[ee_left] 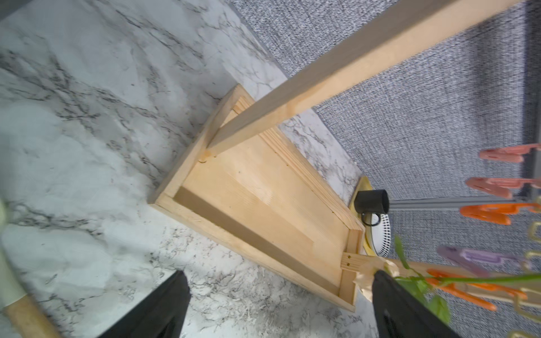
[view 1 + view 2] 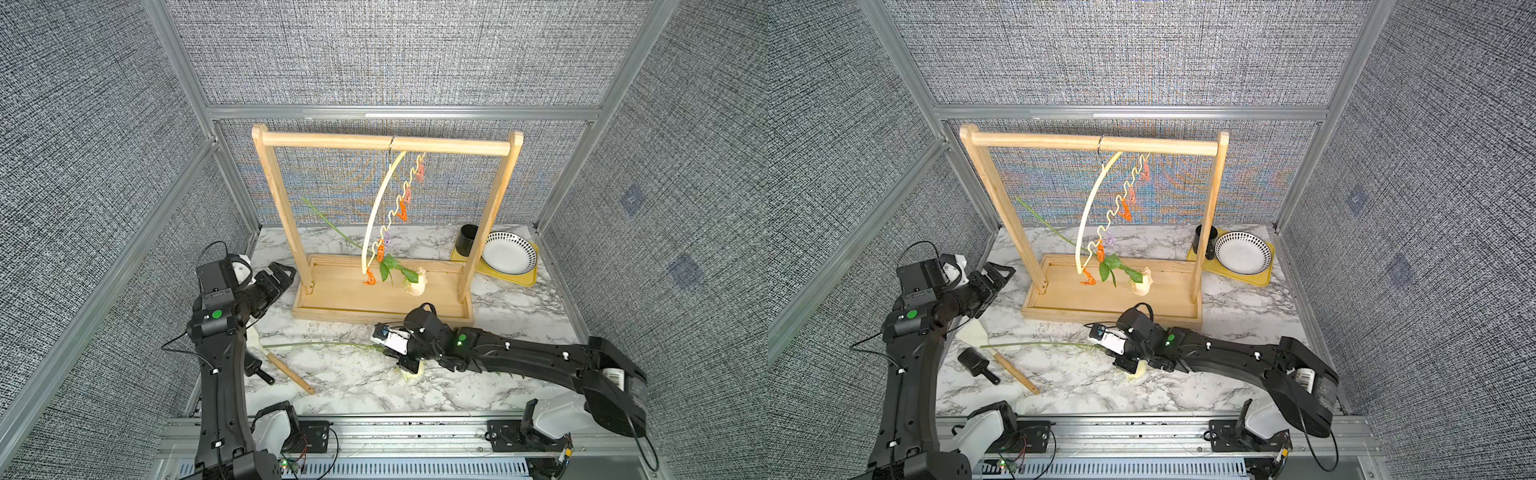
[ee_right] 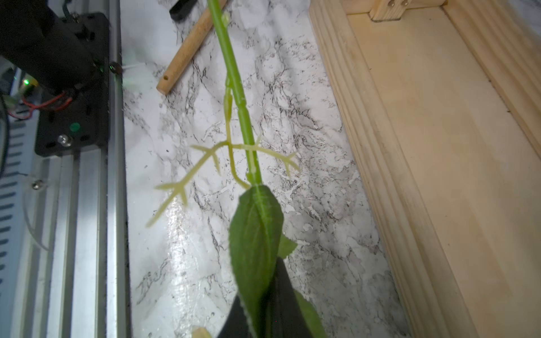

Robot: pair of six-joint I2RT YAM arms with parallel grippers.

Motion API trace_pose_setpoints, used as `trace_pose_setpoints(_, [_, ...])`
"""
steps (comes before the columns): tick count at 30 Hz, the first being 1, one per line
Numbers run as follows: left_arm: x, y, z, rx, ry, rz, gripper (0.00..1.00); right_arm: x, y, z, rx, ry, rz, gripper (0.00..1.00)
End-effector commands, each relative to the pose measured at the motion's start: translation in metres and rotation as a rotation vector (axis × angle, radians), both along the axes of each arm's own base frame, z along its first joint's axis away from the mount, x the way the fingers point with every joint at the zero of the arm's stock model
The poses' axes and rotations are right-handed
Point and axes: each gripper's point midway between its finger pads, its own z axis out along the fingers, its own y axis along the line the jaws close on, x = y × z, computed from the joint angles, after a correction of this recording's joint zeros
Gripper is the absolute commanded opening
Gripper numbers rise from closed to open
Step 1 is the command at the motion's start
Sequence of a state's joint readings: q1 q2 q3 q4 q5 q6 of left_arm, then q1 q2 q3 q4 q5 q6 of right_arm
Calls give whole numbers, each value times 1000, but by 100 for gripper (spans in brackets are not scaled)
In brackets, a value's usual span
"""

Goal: Dry the flowers on a clothes hanger
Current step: Pick up the flower at the center of the board.

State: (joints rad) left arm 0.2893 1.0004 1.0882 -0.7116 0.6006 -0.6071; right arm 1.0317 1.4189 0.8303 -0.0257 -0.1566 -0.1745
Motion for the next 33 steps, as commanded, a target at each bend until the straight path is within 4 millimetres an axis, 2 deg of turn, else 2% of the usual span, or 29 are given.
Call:
trace_pose_setpoints(1, [0, -19, 30, -44, -106, -106, 100, 19, 3, 34, 184, 7, -139, 11])
trace_pose_setpoints(4, [-3, -23, 48, -17, -165, -140, 99, 29, -2, 41, 251, 38, -200, 11])
trace_pose_setpoints(7, [-7, -25, 64, 11, -204, -157, 100, 35, -2, 40, 258, 56, -232, 11])
trace_pose_setpoints(10, [-10, -32, 72, 23, -239, -202, 100, 37, -1, 43, 271, 56, -247, 11])
trace_pose_setpoints(15, [-20, -48, 73, 47, -276, -282, 100, 38, -9, 50, 309, 51, -275, 11])
trace_pose_setpoints(19, [-27, -63, 66, 33, -299, -342, 98, 38, -11, 61, 355, 30, -273, 11])
trace_pose_setpoints(25, [-40, -93, 58, -19, -383, -469, 92, 39, -8, 81, 416, -6, -257, 11])
trace_pose_setpoints(29, [-47, -107, 58, -19, -426, -520, 88, 39, -2, 91, 439, -18, -232, 11])
trace_pose_setpoints(33, [-47, -119, 54, -33, -440, -558, 81, 38, 4, 97, 455, -21, -203, 11])
